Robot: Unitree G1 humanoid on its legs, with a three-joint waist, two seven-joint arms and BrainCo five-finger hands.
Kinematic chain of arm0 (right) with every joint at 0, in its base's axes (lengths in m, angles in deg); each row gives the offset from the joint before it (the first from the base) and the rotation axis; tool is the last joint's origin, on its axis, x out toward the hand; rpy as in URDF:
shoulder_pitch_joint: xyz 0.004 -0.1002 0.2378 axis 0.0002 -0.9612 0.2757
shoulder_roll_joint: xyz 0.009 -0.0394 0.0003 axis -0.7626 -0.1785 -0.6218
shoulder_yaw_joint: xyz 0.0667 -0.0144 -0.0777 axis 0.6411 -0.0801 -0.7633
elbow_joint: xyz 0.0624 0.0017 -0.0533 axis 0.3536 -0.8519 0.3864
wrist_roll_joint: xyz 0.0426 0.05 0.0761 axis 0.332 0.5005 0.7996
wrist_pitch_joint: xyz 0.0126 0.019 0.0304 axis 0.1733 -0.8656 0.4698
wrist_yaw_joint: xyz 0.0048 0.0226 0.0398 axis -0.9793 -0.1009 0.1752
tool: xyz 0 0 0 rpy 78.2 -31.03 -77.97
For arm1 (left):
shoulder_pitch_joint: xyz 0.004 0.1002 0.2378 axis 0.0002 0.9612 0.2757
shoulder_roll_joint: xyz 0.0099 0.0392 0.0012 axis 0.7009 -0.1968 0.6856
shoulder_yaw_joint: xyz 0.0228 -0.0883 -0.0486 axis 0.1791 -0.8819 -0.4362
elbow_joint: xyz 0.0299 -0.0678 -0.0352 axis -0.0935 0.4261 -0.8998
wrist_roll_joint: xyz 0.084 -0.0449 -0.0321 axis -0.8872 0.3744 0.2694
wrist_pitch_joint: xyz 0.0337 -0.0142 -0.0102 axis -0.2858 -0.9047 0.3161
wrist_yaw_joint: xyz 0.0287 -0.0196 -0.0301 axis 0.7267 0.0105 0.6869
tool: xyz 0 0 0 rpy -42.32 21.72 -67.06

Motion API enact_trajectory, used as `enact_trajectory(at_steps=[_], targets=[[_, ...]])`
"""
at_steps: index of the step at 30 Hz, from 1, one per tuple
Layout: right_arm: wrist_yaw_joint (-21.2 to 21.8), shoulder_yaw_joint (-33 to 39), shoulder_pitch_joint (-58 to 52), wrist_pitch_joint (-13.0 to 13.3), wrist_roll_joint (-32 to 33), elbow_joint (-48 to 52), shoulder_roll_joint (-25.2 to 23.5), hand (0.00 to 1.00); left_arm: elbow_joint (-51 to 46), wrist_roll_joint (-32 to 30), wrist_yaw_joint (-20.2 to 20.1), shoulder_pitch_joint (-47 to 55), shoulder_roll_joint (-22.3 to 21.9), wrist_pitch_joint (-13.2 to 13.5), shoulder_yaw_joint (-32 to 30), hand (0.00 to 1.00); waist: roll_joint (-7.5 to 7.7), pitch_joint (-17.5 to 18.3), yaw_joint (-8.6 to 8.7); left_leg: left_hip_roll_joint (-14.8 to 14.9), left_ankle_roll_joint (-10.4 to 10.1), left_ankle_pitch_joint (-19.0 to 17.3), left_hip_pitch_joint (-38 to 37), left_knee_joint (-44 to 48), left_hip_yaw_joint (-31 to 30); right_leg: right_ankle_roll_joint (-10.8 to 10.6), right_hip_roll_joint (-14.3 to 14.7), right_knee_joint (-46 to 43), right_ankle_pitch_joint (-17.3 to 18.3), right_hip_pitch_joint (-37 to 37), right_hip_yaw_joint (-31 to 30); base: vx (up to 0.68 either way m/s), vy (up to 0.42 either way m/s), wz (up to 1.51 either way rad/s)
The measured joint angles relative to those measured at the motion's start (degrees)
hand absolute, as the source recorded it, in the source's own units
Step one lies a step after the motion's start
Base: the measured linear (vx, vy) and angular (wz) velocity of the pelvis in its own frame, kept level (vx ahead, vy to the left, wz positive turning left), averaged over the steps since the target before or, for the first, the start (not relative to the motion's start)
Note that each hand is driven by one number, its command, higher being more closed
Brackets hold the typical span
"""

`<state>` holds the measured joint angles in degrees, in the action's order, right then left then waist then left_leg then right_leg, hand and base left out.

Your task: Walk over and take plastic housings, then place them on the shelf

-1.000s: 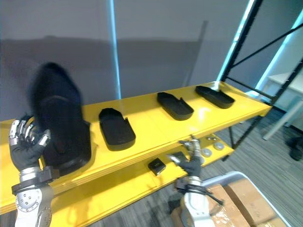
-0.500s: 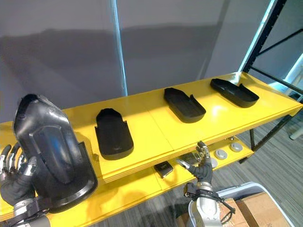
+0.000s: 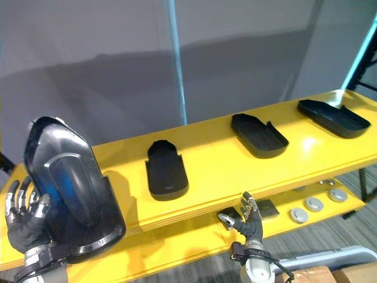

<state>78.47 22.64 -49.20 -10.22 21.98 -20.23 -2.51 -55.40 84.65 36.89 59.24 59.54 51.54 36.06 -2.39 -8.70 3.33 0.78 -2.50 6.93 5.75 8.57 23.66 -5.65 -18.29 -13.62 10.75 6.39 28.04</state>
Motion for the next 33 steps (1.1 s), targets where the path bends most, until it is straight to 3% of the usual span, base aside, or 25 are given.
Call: enact_trajectory(at_steps=[3,5,6,7,9,10,13,14,15,16,18,20,22,27,31,33], targets=[[-0.8,0.4,-0.4,0.5,-0.1,-1.1,0.9,0.0,0.2,0.0,-0.8,0.4,0.4,0.2,0.2,1.0,-1.0,0.3,0.47,8.2,-2.0,-2.6,-1.4,5.3,1.1,-1.1,-1.8,-1.7,-0.5,2.2,1.0,0.08,0.089,0.29],[-1.3,0.4,0.0,0.9,-0.1,-2.3,2.6,0.0,0.3,-0.2,-1.7,0.4,0.9,-0.1,1.4,1.0,-1.28,0.5,0.5,11.0,-1.9,-2.5,-2.5,5.5,-1.0,-2.9,-3.0,-3.1,0.0,2.4,0.5,0.11,0.329,-0.19],[-2.1,0.5,0.1,1.2,0.0,-2.7,3.4,0.0,0.3,-0.5,-3.3,0.5,1.3,-0.9,2.1,1.0,-1.73,0.8,0.59,11.0,-3.4,-6.2,-3.2,6.1,-2.0,-5.0,-3.9,-3.9,0.1,2.4,-0.4,0.05,0.47,-0.1],[-3.4,0.7,0.0,1.4,0.1,-3.2,2.6,0.0,0.6,-0.5,-5.2,0.2,2.5,-2.1,2.1,1.0,-0.65,1.3,1.05,9.3,-3.0,-9.1,-3.1,6.7,-1.9,-5.8,-5.6,-3.9,-0.4,2.7,-0.6,0.02,0.33,0.01],[-5.7,1.0,-0.2,1.4,0.2,-3.4,2.0,0.0,0.5,-0.5,-6.8,0.2,5.4,-3.9,2.0,1.0,1.19,1.7,1.26,6.4,-1.2,-10.6,-2.4,7.8,-1.8,-5.3,-8.4,-3.2,-2.7,2.8,-0.6,0.01,0.346,0.17],[-6.3,1.2,-0.2,1.5,0.5,-3.4,1.8,0.0,0.5,-0.5,-7.3,0.0,6.1,-4.7,2.0,1.0,1.27,1.7,1.35,5.8,-0.6,-11.2,-2.1,8.3,-1.9,-5.0,-9.1,-3.3,-4.0,2.7,-0.6,0.0,0.383,0.22],[-7.4,1.8,-0.5,1.7,1.5,-4.7,1.9,0.0,0.5,0.0,-8.9,-3.1,8.2,-7.2,2.1,1.0,0.56,1.3,0.9,3.7,1.0,-12.6,-4.3,6.4,-1.8,1.1,-11.9,-10.5,-8.7,-0.3,-2.6,-0.02,0.276,0.06],[-7.2,0.7,-0.9,1.7,1.5,-5.3,1.4,0.0,0.5,0.4,-8.9,-4.4,9.0,-7.6,2.1,1.0,-0.28,0.9,1.15,3.8,1.4,-12.4,-5.8,4.3,-2.3,1.5,-10.4,-13.5,-7.2,-2.5,-6.7,-0.07,0.183,0.13],[-6.8,-0.9,-2.0,1.6,1.5,-5.2,0.4,0.0,0.5,1.2,-8.9,-5.9,10.1,-7.9,2.3,1.0,-0.66,0.9,1.75,4.2,1.7,-12.2,-6.1,2.5,-3.8,-1.1,-5.5,-13.1,-3.5,-3.4,-11.2,-0.06,0.144,0.25],[-6.5,-1.6,-2.6,1.6,1.5,-5.0,0.0,0.0,0.5,1.3,-8.9,-6.8,10.5,-7.9,2.5,1.0,-0.66,0.9,2.13,4.3,1.7,-12.1,-6.2,1.4,-4.7,-1.8,-2.9,-12.0,-2.2,-3.7,-12.8,-0.05,0.113,0.44],[-5.7,-2.3,-3.5,1.7,1.3,-3.5,-0.7,0.0,0.5,3.6,-8.4,-10.3,11.3,-8.3,2.8,1.0,-0.7,0.9,3.09,4.2,1.2,-9.2,-5.7,-4.0,-6.3,-1.6,6.6,-3.4,-1.2,-5.9,-17.9,0.01,0.012,0.44],[-5.4,-1.6,-5.0,2.5,1.1,-1.0,-0.1,0.0,2.3,4.7,-7.6,-11.9,10.6,-8.6,3.8,1.0,-0.98,0.6,4.52,3.6,0.6,-6.5,-5.1,-5.7,-6.8,0.8,8.1,0.8,-3.6,-5.7,-17.6,0.02,-0.064,0.47],[-5.1,-0.3,-5.4,2.6,1.1,-0.3,1.3,0.0,4.2,5.0,-6.9,-11.0,9.5,-10.0,4.3,1.0,-2.75,0.7,4.67,4.3,0.3,-3.4,-5.6,-8.2,-6.9,0.7,9.3,2.9,-4.6,-5.1,-16.7,0.09,-0.063,0.17],[0.0,0.1,-4.0,1.7,1.1,1.7,4.0,0.0,8.8,5.0,-4.0,-11.1,9.0,-10.1,3.3,1.0,-3.35,0.1,3.99,5.6,-0.5,0.0,-4.6,-11.2,-7.3,1.4,11.2,3.3,-5.1,-7.2,-16.4,0.07,-0.069,0.03],[3.7,0.0,-4.1,1.6,1.6,5.4,4.1,0.0,13.7,5.0,-3.2,-12.9,9.4,-9.0,-1.7,1.0,-4.35,-1.5,4.3,5.4,-0.5,0.7,-2.9,-11.9,-7.2,1.5,11.3,3.0,-5.1,-9.7,-16.6,-0.04,0.0,-0.02],[5.3,0.1,-4.1,2.7,2.8,7.5,4.9,0.0,19.5,5.1,-3.3,-17.8,12.4,-7.2,-4.3,1.0,-4.32,-3.7,4.26,5.4,-0.3,1.2,-1.9,-12.2,-6.8,1.7,11.2,2.5,-5.2,-11.8,-17.0,-0.1,0.023,-0.05]])
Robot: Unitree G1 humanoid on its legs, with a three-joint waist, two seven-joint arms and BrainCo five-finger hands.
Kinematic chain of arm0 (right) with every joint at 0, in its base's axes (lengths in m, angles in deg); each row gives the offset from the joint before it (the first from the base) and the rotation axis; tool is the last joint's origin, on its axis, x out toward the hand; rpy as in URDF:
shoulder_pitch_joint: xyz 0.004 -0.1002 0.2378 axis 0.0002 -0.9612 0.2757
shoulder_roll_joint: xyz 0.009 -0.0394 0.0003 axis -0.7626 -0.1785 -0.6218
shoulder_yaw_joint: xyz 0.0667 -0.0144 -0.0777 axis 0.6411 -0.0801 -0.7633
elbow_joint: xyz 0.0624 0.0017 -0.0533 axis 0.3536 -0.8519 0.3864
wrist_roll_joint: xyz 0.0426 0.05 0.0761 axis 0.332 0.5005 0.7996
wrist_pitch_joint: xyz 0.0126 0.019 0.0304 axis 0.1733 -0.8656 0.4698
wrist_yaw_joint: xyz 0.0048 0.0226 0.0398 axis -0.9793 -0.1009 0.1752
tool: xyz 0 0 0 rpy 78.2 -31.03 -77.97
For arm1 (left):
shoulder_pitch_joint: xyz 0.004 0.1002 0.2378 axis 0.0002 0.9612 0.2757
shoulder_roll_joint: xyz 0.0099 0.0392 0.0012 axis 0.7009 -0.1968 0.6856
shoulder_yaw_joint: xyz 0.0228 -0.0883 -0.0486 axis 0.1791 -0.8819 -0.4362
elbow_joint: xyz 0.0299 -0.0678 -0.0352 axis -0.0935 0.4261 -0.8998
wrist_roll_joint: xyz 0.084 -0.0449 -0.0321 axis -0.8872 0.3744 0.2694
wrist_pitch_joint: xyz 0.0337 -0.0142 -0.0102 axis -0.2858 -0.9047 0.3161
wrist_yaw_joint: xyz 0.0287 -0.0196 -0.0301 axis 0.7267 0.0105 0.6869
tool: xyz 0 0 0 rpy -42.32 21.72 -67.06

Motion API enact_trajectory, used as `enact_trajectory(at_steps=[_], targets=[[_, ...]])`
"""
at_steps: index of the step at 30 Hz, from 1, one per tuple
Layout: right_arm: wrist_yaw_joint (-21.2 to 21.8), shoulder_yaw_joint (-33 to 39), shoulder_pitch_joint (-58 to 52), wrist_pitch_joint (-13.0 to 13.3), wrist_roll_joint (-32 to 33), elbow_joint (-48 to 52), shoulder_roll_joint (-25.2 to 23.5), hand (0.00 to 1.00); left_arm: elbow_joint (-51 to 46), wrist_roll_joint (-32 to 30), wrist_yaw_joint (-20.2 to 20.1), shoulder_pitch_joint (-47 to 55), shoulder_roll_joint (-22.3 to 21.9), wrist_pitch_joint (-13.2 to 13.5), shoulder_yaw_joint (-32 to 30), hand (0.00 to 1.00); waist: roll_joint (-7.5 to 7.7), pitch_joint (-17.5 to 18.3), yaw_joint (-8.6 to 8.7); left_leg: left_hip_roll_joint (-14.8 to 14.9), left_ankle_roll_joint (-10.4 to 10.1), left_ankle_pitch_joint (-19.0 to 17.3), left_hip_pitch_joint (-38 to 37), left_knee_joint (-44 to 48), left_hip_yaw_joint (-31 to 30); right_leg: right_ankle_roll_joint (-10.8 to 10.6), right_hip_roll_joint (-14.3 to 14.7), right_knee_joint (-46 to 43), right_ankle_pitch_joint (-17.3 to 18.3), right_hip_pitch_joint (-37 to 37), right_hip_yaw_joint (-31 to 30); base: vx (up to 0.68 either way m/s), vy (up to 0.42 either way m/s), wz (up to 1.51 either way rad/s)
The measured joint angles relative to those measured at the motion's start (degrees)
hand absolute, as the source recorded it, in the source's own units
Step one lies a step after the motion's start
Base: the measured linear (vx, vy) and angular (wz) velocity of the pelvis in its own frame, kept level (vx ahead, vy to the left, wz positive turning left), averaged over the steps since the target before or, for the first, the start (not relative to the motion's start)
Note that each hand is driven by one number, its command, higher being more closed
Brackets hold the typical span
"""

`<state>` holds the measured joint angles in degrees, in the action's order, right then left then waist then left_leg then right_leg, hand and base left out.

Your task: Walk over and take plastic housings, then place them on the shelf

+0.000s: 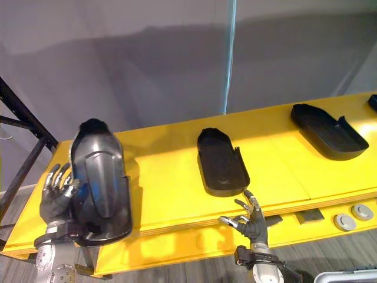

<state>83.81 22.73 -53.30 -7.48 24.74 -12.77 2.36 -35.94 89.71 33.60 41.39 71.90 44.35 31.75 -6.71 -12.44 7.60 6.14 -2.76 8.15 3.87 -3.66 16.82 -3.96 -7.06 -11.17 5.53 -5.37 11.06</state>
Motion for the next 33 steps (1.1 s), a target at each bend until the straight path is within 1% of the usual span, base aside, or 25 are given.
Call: enact_trajectory(at_steps=[1,3,4,5,6,7,8,9,11,13,14,16,17,19,20,21,23,24,27,31,33], targets=[[0.4,-0.2,0.0,0.4,0.3,0.4,0.1,0.0,1.4,0.0,-0.1,-1.1,1.0,0.1,-0.6,1.0,-0.02,-0.4,-0.01,0.0,0.0,0.1,0.4,-0.1,0.2,0.1,0.0,-0.2,0.0,-0.7,-0.3,-0.1,0.024,-0.14],[2.1,-0.8,0.3,1.1,1.2,2.0,0.3,0.0,6.7,0.1,-0.3,-5.0,6.4,0.7,-1.6,1.0,-0.11,-2.4,0.09,-0.2,0.1,0.4,1.1,-0.2,1.2,0.2,-0.2,-1.3,-0.2,-2.2,-1.3,-0.07,0.023,-0.23],[2.5,-1.0,0.3,1.4,1.5,2.2,0.3,0.0,7.7,0.1,-0.4,-5.8,7.6,0.7,-1.6,1.0,-0.12,-2.6,0.14,-0.3,0.2,0.4,1.2,-0.2,1.5,0.2,-0.3,-1.8,-0.2,-2.7,-1.6,-0.05,0.021,-0.22],[3.2,-1.3,0.4,1.6,1.9,3.0,0.5,0.0,9.9,0.2,-0.8,-7.2,10.2,0.7,-1.7,1.0,-0.21,-2.9,0.16,-0.4,0.2,0.5,1.6,-0.2,2.0,0.1,-0.4,-2.5,-0.1,-3.9,-2.5,-0.05,0.02,-0.19],[4.0,-2.0,0.4,1.8,1.9,3.8,1.0,0.0,12.1,0.7,-2.0,-8.5,12.8,0.7,-1.9,1.0,-0.49,-3.2,0.53,-0.5,0.2,0.7,2.2,-0.2,2.3,0.1,-0.6,-3.1,-0.1,-4.9,-2.7,-0.04,0.018,-0.15],[4.3,-2.1,0.5,2.1,1.9,4.0,1.2,0.0,13.3,0.7,-2.8,-9.3,14.0,0.7,-2.0,1.0,-0.63,-3.3,0.74,-0.6,0.1,0.8,2.5,-0.2,2.3,0.0,-0.7,-3.5,0.0,-5.3,-2.7,-0.02,0.012,-0.07],[4.9,-2.2,1.1,2.8,1.9,4.1,1.6,0.0,15.4,0.9,-4.1,-10.7,16.2,0.5,-2.2,1.0,-0.71,-4.2,1.15,-0.9,0.0,0.9,2.6,-0.2,2.3,-0.1,-0.9,-4.1,0.1,-5.8,-2.9,-0.04,0.008,-0.04],[5.3,-2.4,1.5,3.4,1.9,4.1,2.5,0.0,17.4,1.7,-5.6,-11.9,17.8,-0.1,-2.2,1.0,-0.99,-4.9,1.36,-1.0,0.0,1.0,2.6,-0.2,2.4,-0.1,-1.1,-4.7,0.3,-6.3,-3.2,-0.05,0.006,-0.1],[5.7,-2.5,1.8,4.1,1.9,4.3,3.4,0.0,19.5,2.9,-7.6,-12.7,19.4,-1.2,-2.2,1.0,-1.31,-5.4,1.33,-1.2,0.0,1.0,2.6,-0.2,2.6,-0.1,-1.2,-5.4,0.6,-6.9,-3.9,-0.04,0.003,-0.09],[5.8,-2.6,1.9,4.9,1.9,4.9,4.2,0.0,22.4,4.8,-10.5,-13.2,21.2,-3.6,-2.1,1.0,-1.9,-6.4,1.42,-1.4,0.0,1.0,2.4,-0.2,2.6,-0.2,-1.6,-6.4,1.3,-7.4,-4.2,-0.05,0.0,-0.02],[5.8,-2.6,1.9,5.1,1.9,5.1,4.5,0.0,22.9,5.7,-11.1,-13.2,21.5,-4.5,-2.1,1.0,-2.04,-6.5,1.41,-1.5,0.0,1.1,2.4,-0.2,2.6,-0.2,-1.7,-6.7,1.4,-7.5,-4.2,-0.05,-0.003,0.01],[5.7,-2.6,1.9,5.7,1.9,5.4,5.1,0.0,25.0,7.5,-13.0,-13.1,22.7,-7.4,-1.6,1.0,-2.25,-7.2,1.39,-1.7,0.0,1.2,2.4,-0.2,2.5,-0.2,-2.0,-7.4,1.9,-7.8,-4.3,-0.03,-0.004,0.02],[5.7,-2.6,1.9,5.9,1.9,5.3,5.3,0.0,25.7,8.0,-13.3,-13.1,23.1,-8.0,-0.8,1.0,-2.24,-7.2,1.33,-1.8,0.0,1.2,2.4,-0.2,2.5,0.0,-2.0,-7.5,2.1,-7.8,-4.3,-0.03,-0.003,0.01],[5.6,-2.7,1.9,6.0,1.9,5.4,5.6,0.0,28.9,8.5,-14.0,-13.0,23.7,-10.4,2.0,1.0,-2.24,-7.2,1.24,-2.0,0.0,1.2,2.4,-0.1,2.6,-0.4,-2.3,-8.0,2.8,-8.6,-4.8,-0.04,0.0,-0.04],[5.6,-2.7,2.0,6.1,1.9,5.4,5.6,0.0,29.6,8.6,-14.0,-13.0,23.7,-11.0,2.4,1.0,-2.23,-7.2,1.17,-2.1,0.0,1.2,2.4,-0.1,2.8,-0.5,-2.3,-8.2,2.9,-8.6,-5.2,-0.02,0.002,-0.13],[5.6,-2.9,2.1,6.2,1.8,5.5,5.7,0.0,31.2,8.6,-13.7,-12.9,23.7,-12.0,3.1,1.0,-2.25,-7.2,1.01,-2.1,0.0,1.2,2.4,-0.1,3.4,-0.5,-2.4,-8.4,2.9,-8.7,-5.7,0.0,0.003,-0.13],[5.6,-3.1,2.1,6.3,1.8,5.5,5.9,0.0,32.5,8.6,-12.6,-12.7,23.7,-12.7,4.0,1.0,-2.24,-7.2,1.16,-2.3,0.0,1.2,2.2,0.0,3.5,-0.4,-2.6,-8.8,2.5,-8.7,-5.8,0.0,0.001,-0.07],[5.6,-3.2,2.1,6.3,1.8,5.4,6.0,0.0,32.6,8.8,-11.7,-12.6,23.6,-13.0,4.0,0.0,-2.22,-7.3,1.13,-2.3,-0.1,1.2,1.9,0.0,3.6,-0.5,-2.7,-9.1,2.6,-8.7,-5.9,0.0,0.0,-0.03],[5.5,-4.3,2.2,6.3,1.8,5.2,7.3,0.0,33.6,11.0,-9.5,-12.4,23.6,-13.0,4.1,0.0,-2.28,-7.3,1.15,-2.2,-0.3,1.0,1.5,0.2,3.8,-0.3,-2.6,-9.4,2.8,-8.5,-5.9,-0.02,-0.009,-0.06],[5.5,-4.3,2.2,6.3,1.8,4.9,7.3,0.0,33.9,13.0,-7.2,-12.4,23.5,-12.6,4.1,0.0,-2.27,-7.3,1.16,-2.1,-0.4,1.0,1.3,0.2,3.7,-0.2,-2.5,-9.4,2.8,-8.2,-5.9,-0.03,-0.005,0.01],[5.5,-4.3,2.2,6.3,1.8,4.1,7.3,0.0,34.2,14.2,-5.1,-12.7,23.1,-11.0,4.1,0.0,-2.24,-7.3,1.14,-2.1,-0.7,0.8,0.4,0.2,3.7,-0.2,-2.6,-9.1,2.8,-7.4,-5.8,0.0,0.0,0.0]])
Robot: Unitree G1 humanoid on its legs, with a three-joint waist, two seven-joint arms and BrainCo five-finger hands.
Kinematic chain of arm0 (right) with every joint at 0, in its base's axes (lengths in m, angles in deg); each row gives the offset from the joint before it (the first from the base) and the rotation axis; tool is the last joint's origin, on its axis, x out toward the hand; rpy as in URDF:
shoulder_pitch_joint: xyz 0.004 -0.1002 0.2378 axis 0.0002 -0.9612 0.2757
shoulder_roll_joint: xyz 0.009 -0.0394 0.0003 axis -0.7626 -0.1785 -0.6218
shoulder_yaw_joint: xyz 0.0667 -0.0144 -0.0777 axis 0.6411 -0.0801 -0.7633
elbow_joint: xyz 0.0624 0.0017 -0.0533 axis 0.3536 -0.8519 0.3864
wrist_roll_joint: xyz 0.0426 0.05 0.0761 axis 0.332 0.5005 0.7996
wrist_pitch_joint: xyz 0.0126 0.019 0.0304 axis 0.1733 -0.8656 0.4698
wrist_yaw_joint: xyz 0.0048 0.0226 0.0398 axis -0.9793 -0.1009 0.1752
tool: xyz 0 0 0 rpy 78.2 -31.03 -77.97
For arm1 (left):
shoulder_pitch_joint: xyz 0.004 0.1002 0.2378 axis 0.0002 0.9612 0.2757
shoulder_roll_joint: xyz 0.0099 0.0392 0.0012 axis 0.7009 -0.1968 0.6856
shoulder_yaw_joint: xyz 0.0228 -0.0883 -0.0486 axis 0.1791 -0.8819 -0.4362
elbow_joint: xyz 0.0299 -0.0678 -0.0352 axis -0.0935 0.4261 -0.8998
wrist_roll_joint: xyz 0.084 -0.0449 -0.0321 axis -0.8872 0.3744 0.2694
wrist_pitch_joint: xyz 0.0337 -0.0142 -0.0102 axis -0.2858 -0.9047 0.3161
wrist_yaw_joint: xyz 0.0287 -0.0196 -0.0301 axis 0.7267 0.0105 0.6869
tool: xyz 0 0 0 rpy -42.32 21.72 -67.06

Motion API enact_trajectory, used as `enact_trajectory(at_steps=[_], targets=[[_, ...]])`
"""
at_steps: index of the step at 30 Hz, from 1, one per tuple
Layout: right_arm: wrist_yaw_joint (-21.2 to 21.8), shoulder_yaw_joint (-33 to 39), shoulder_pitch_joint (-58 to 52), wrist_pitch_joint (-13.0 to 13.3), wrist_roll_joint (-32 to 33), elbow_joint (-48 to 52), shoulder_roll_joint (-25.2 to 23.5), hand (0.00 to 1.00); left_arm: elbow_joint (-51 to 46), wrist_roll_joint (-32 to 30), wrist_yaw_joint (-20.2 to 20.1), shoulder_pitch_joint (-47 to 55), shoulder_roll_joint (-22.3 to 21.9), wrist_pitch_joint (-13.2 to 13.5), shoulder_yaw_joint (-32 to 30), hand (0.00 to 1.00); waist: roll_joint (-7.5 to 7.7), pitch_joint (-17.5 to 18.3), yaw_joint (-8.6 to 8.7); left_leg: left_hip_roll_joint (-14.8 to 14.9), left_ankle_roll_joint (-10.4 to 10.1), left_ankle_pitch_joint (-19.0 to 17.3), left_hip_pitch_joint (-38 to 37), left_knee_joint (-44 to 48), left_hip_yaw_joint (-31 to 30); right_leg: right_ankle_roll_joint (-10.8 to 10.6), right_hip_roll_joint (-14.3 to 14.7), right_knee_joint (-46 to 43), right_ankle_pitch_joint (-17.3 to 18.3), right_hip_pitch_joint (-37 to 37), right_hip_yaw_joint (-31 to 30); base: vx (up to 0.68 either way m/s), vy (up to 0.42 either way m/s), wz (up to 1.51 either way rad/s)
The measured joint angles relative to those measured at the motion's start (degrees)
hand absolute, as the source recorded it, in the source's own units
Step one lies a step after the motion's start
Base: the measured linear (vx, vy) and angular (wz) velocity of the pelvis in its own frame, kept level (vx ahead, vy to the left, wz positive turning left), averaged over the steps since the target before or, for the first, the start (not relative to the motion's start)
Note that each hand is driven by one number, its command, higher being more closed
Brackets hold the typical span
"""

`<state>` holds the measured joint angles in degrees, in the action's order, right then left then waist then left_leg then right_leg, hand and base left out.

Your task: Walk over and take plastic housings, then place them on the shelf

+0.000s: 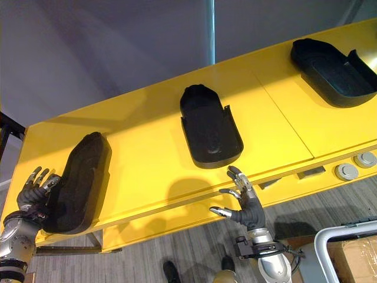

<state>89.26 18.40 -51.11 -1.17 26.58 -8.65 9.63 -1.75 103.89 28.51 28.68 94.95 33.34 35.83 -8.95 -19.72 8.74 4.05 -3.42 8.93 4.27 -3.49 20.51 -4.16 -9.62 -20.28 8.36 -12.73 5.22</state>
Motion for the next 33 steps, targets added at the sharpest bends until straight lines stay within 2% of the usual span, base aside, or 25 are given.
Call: enact_trajectory(at_steps=[2,5,7,9,11,14,16,19,20,22,23,25,27,29,30,33], targets=[[0.0,-0.1,-0.1,0.0,0.0,-0.4,-0.3,0.0,-0.3,1.3,2.5,-1.4,0.0,2.4,-0.5,0.0,0.01,0.0,0.03,0.1,-0.3,-0.2,-0.6,0.0,-0.1,-0.1,0.1,0.3,-0.1,0.9,0.1,0.0,0.0,0.0],[0.0,-1.1,-0.7,0.2,-0.1,-0.7,-1.3,0.0,-4.6,3.2,5.3,-4.0,0.0,6.4,-5.7,0.0,0.1,0.1,0.05,0.4,-0.2,-0.2,-1.5,-0.3,-0.3,0.0,0.5,1.1,-0.5,2.2,0.4,0.0,0.0,0.0],[-1.1,-2.2,-1.9,0.7,-2.8,-0.9,-1.9,0.0,-9.8,1.9,8.4,-5.7,0.0,9.5,-9.5,0.0,0.11,0.4,0.12,0.6,-0.2,-0.2,-2.7,-0.4,-0.3,0.0,0.8,2.0,-0.6,3.9,0.8,0.0,0.0,0.0],[-2.5,-3.1,-3.0,0.8,-5.2,-0.9,-2.2,0.0,-14.0,-0.5,10.5,-7.4,0.3,11.0,-11.6,0.0,0.15,1.2,0.0,0.8,-0.2,-0.2,-3.5,-0.7,-0.4,0.0,1.1,3.2,-0.8,5.5,1.6,0.02,0.005,0.08],[-3.2,-2.6,-3.2,1.0,-6.5,-0.7,-2.1,0.0,-17.6,-3.6,12.8,-7.9,1.7,11.2,-12.0,0.0,0.25,3.3,-0.36,1.1,-0.2,-0.2,-4.0,-1.1,-0.5,0.0,1.5,4.5,-1.1,6.5,1.9,0.04,0.01,0.06],[-3.6,3.3,0.3,2.1,-6.4,2.2,-1.3,0.0,-21.6,-8.5,16.2,-8.9,3.3,10.5,-12.5,0.0,0.46,6.0,-0.95,1.2,0.0,-0.3,-6.1,-1.4,-0.4,-0.1,1.7,6.2,-1.5,9.4,2.1,0.03,0.007,-0.01],[-3.5,6.5,3.6,2.5,-5.9,4.2,1.2,0.0,-23.2,-8.7,16.4,-9.1,4.4,10.0,-12.5,0.0,0.55,7.6,-1.17,1.4,-0.1,-0.5,-7.0,-1.4,-0.3,-0.2,2.0,7.4,-1.9,10.8,2.2,0.0,0.0,0.0],[-3.5,10.2,7.3,2.8,-3.3,5.1,3.9,0.0,-31.5,-11.6,16.0,-6.6,4.5,7.9,-12.5,0.0,0.97,10.0,-1.67,2.3,-0.3,-1.2,-7.7,-1.4,-0.5,0.0,3.0,9.7,-2.6,12.4,3.1,-0.03,0.001,0.06],[-3.4,11.5,7.4,2.7,-2.3,5.6,3.9,0.0,-35.9,-12.9,15.4,-3.6,4.0,6.9,-12.6,0.0,1.13,11.0,-1.96,2.5,-0.4,-1.3,-7.7,-1.4,-0.5,-0.2,3.2,10.5,-2.7,12.8,3.1,0.0,0.0,0.0],[-3.3,13.3,6.8,2.4,-2.0,6.5,3.6,0.0,-43.4,-14.5,13.7,2.7,-0.3,5.6,-13.7,0.0,1.14,12.2,-2.26,2.6,-0.4,-1.3,-7.8,-1.4,-0.5,-0.1,3.4,11.3,-3.1,13.4,3.3,0.01,0.0,0.03],[-3.2,14.3,5.6,2.3,-2.0,6.9,2.8,0.0,-48.9,-15.1,12.7,7.7,-5.3,4.7,-13.7,1.0,1.2,12.8,-2.6,2.6,-0.4,-1.3,-7.9,-1.4,-0.7,0.1,3.4,11.8,-3.4,14.1,3.6,0.03,0.0,0.11],[-3.1,15.7,3.3,2.0,-2.1,7.8,0.2,0.0,-54.7,-17.2,10.9,16.8,-15.1,3.6,-12.9,1.0,1.46,13.0,-2.71,2.6,-0.4,-1.3,-8.0,-1.5,-1.8,0.1,3.4,12.1,-3.4,14.9,4.8,0.02,-0.007,0.23],[-3.1,16.0,0.9,1.3,-2.1,9.0,-2.4,0.0,-56.9,-18.4,9.2,24.4,-22.0,2.3,-11.2,1.0,1.75,13.2,-3.44,2.8,-0.5,-1.3,-7.7,-1.5,-2.3,0.2,3.5,12.9,-3.5,15.1,5.4,-0.03,-0.004,0.2],[-3.3,15.9,-1.2,1.2,-2.1,9.2,-5.1,0.0,-59.1,-18.3,7.3,30.9,-26.5,0.9,-7.9,1.0,2.33,13.2,-4.01,2.8,-0.6,-1.4,-7.6,-1.6,-3.2,0.3,3.6,14.0,-3.8,16.3,6.7,-0.01,-0.005,0.26],[-3.8,15.7,-2.3,1.2,-2.2,9.3,-6.7,0.0,-60.5,-19.0,6.5,34.5,-28.4,-0.1,-5.4,1.0,2.83,13.3,-4.9,2.8,-0.9,-1.7,-7.6,-1.6,-3.3,0.2,3.7,14.4,-3.8,16.5,6.9,-0.01,0.005,0.17],[-6.8,15.4,-4.1,1.2,-2.6,9.3,-9.3,0.0,-62.0,-20.0,4.3,40.9,-31.4,-3.1,0.5,1.0,3.31,13.3,-5.61,2.6,-0.9,-1.7,-6.6,-1.7,-3.4,-0.2,3.6,15.7,-4.6,16.8,7.1,0.0,0.009,0.04]])
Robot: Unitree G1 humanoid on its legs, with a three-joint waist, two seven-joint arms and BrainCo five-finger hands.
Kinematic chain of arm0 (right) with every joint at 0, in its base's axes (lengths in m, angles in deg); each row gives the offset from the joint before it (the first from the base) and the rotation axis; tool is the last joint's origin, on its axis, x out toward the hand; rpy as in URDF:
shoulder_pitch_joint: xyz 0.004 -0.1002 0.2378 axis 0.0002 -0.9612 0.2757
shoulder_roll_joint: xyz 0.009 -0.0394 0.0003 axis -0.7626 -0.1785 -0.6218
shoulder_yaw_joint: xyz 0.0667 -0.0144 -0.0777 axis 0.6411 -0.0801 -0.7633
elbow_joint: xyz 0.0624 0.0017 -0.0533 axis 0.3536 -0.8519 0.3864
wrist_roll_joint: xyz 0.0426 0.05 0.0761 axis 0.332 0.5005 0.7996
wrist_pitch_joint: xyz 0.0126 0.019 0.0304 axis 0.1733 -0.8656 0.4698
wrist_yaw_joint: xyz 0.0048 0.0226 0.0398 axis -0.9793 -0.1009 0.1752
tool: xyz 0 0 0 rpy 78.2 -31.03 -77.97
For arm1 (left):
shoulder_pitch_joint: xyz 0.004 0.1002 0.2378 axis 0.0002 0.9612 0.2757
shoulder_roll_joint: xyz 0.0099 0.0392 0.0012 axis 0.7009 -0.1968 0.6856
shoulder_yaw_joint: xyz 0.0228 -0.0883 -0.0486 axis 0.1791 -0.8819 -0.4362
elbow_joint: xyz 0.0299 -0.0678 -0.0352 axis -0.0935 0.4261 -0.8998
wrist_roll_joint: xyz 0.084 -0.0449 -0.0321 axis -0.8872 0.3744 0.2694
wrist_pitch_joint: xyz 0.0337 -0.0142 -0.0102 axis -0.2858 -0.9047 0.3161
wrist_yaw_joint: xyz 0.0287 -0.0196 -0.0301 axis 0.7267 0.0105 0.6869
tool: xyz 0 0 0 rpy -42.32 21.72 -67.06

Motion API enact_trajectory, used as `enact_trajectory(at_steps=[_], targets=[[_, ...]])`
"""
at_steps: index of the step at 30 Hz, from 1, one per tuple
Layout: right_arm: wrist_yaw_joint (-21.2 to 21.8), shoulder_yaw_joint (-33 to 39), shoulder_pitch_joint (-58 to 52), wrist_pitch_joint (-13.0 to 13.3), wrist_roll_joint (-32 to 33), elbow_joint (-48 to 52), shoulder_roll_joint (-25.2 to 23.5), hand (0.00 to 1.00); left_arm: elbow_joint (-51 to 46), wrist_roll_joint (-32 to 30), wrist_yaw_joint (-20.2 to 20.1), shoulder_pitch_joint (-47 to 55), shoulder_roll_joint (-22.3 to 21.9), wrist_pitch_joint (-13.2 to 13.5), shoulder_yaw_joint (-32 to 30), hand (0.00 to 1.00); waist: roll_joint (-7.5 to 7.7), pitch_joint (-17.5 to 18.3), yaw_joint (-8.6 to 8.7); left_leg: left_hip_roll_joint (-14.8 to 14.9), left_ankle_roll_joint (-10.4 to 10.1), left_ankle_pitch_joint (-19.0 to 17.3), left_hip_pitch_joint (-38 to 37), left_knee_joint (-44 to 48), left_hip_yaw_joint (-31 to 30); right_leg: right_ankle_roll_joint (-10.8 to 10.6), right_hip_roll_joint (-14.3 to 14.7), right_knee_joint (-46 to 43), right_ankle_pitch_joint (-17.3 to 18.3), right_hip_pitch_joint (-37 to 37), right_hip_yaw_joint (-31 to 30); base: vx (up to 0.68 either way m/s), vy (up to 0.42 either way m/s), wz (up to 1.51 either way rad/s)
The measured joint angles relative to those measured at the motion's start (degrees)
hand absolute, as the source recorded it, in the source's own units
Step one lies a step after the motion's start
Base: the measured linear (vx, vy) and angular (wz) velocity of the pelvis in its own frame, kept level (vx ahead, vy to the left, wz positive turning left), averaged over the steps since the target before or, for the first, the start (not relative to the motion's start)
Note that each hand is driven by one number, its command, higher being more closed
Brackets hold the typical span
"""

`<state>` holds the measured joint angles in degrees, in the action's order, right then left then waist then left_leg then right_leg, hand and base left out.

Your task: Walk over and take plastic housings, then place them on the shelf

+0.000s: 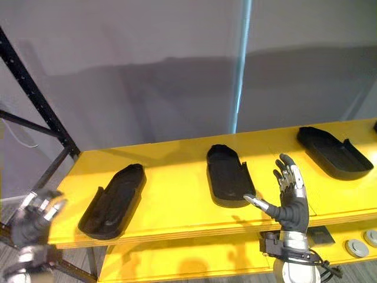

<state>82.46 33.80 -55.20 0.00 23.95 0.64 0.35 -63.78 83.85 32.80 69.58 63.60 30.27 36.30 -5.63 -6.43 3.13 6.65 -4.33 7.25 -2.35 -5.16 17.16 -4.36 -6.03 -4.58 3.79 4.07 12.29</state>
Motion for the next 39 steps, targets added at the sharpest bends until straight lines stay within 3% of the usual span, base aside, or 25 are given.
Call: enact_trajectory(at_steps=[4,9,14,19,28,32,39], targets=[[-5.3,0.2,-4.1,0.0,0.0,0.0,-1.2,0.0,-0.2,-2.8,-2.6,7.1,-2.4,-1.7,5.8,1.0,0.57,0.1,0.27,-0.3,0.4,0.3,1.2,0.0,-0.8,0.2,-0.3,0.3,-0.4,-0.1,1.1,0.01,0.007,0.11],[-8.5,0.1,-5.7,0.0,0.0,0.0,-1.4,0.0,0.0,-3.2,-4.1,10.0,-2.3,-1.7,6.2,1.0,0.87,0.0,-0.67,-0.3,0.2,0.1,2.3,0.0,-1.2,0.1,-0.2,0.7,-0.5,-0.8,1.4,-0.01,0.003,0.05],[-11.1,-0.6,-5.2,0.1,0.1,-0.1,0.1,0.0,1.4,-2.7,-2.9,10.3,-1.7,-1.6,6.3,1.0,1.29,-0.3,-1.03,-0.2,0.7,0.5,5.0,0.1,-1.1,0.2,-0.1,0.7,-0.9,-3.9,1.3,0.0,0.0,0.0],[-13.0,-0.6,-4.6,0.2,-0.1,-0.2,0.4,0.0,1.9,-1.3,-0.6,8.5,-0.3,0.3,6.3,1.0,1.96,-3.6,-0.61,-0.5,0.8,0.7,7.1,0.2,-1.3,0.2,-0.3,0.7,-1.0,-5.9,1.4,0.0,0.004,0.02],[-12.6,-0.5,-3.4,0.2,-0.1,-0.2,0.6,0.0,1.8,1.6,-1.0,4.7,1.1,2.9,6.2,1.0,1.93,-6.4,-0.32,-0.8,1.0,0.8,7.0,0.2,-0.8,0.2,-0.7,0.6,-1.0,-6.0,1.2,-0.01,0.001,0.0],[-10.9,-0.5,-3.2,0.2,-0.1,-0.2,0.6,0.0,1.9,2.6,-2.0,4.4,1.7,2.8,6.2,1.0,1.91,-6.6,0.88,-0.8,0.9,0.7,6.4,0.2,-0.2,0.2,-0.8,0.1,-1.0,-6.0,0.6,-0.04,0.01,-0.09],[-7.5,-0.6,-4.6,0.2,0.2,-0.4,0.6,0.0,4.2,5.6,-6.8,3.3,2.6,2.7,8.5,1.0,1.7,-6.6,1.64,-0.5,0.5,0.3,4.9,0.2,1.4,0.2,-0.6,-0.3,-1.0,-5.6,-1.0,-0.05,0.007,-0.11]])
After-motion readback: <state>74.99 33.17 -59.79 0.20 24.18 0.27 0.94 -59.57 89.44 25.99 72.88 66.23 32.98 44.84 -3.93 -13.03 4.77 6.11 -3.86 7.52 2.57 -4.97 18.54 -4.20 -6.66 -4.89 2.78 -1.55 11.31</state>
